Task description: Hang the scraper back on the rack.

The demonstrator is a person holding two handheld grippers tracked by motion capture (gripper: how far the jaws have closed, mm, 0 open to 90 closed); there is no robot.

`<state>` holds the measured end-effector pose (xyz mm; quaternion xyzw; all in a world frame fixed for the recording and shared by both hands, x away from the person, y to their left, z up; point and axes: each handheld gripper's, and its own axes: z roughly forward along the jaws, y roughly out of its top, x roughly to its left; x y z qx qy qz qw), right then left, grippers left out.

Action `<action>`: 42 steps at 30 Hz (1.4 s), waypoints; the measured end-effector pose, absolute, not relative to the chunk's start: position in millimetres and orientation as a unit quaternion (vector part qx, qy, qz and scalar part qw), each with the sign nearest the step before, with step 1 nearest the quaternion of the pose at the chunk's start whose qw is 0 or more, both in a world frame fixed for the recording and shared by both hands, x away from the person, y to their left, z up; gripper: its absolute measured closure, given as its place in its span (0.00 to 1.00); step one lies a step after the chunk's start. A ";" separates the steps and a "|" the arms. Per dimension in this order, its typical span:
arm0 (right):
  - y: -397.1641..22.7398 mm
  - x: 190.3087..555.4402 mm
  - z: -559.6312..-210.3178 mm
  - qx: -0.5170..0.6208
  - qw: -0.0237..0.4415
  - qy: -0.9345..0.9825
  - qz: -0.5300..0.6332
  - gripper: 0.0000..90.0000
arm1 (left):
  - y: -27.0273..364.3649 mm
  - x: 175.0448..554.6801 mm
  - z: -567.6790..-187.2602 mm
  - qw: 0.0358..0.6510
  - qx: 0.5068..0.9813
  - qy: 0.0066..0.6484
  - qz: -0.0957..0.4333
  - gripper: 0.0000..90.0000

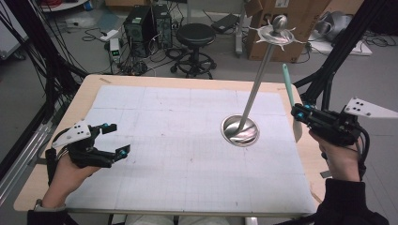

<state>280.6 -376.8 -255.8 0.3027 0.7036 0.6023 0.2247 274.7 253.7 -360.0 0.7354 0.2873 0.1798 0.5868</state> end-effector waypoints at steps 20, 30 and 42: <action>-393.2 297.2 -239.6 0.322 0.252 0.660 0.631 0.90 | 257.4 273.1 -361.4 0.584 0.735 0.293 0.182 0.08; -397.9 301.6 -234.8 0.338 0.258 0.652 0.628 0.90 | 258.1 271.9 -363.3 0.578 0.737 0.296 0.186 0.08; -396.6 308.6 -238.1 0.343 0.253 0.650 0.629 0.90 | 259.4 272.0 -365.7 0.569 0.742 0.300 0.190 0.08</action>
